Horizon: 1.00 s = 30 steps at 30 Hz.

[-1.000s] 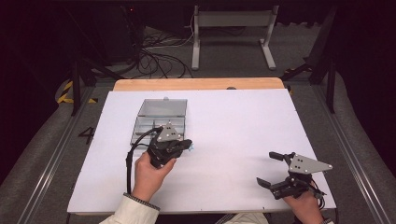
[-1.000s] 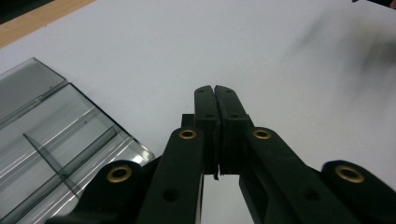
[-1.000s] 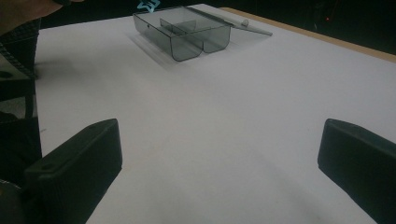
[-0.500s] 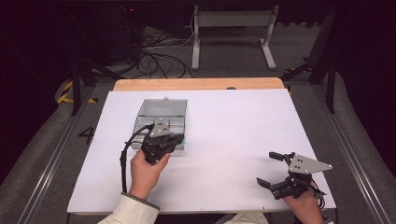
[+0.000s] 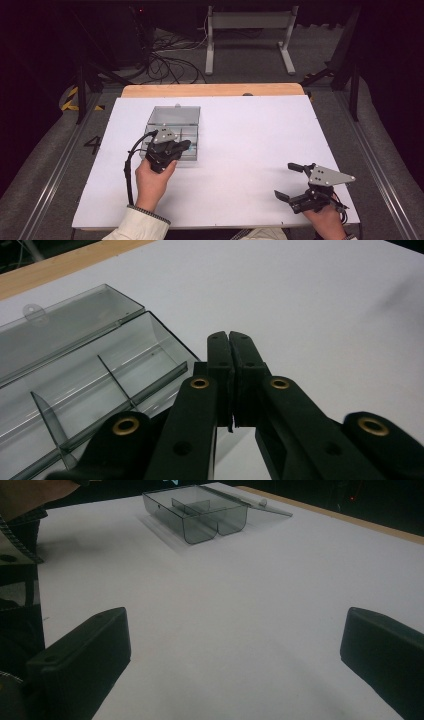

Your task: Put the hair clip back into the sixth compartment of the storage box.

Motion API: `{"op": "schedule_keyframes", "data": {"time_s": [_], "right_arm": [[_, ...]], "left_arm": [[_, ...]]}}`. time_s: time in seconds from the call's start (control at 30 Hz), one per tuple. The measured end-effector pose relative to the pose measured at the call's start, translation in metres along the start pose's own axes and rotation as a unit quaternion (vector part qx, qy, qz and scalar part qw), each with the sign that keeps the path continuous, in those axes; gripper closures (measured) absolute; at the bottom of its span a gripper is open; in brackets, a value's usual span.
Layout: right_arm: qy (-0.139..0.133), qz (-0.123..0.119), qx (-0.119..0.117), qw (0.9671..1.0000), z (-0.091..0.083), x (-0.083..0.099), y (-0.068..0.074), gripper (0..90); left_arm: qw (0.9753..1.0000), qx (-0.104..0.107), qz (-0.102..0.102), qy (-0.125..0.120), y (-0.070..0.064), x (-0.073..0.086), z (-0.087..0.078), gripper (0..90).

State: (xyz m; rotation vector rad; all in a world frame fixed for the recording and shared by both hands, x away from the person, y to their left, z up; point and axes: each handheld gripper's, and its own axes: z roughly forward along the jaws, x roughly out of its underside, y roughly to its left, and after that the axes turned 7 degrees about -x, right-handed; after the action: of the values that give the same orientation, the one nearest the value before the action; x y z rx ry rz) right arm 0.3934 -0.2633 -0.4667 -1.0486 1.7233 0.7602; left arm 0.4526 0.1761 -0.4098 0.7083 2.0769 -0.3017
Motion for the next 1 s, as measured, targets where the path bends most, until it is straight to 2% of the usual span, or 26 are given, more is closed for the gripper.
{"op": "schedule_keyframes", "data": {"time_s": [0.33,0.37,0.47,0.5,1.0], "right_arm": [[0.002,0.001,0.001,1.0000,0.000,0.000,0.000,0.8],[0.002,0.001,0.001,1.0000,0.000,0.000,0.000,0.8],[0.003,0.003,0.000,1.0000,0.001,0.000,0.000,0.8],[0.003,0.003,0.000,1.0000,0.001,0.000,0.000,0.8],[0.004,0.002,0.000,1.0000,0.000,0.000,0.000,0.8]], "left_arm": [[0.9998,-0.015,-0.013,0.002,0.008,0.002,0.003,88.5],[0.9997,-0.021,-0.008,0.002,0.010,0.002,0.003,88.5],[0.9997,-0.025,-0.009,0.001,0.012,0.003,0.005,88.5],[0.9996,-0.023,-0.014,0.002,0.012,0.003,0.006,88.5],[0.9992,-0.037,-0.013,0.011,0.016,0.004,0.015,88.5]]}}
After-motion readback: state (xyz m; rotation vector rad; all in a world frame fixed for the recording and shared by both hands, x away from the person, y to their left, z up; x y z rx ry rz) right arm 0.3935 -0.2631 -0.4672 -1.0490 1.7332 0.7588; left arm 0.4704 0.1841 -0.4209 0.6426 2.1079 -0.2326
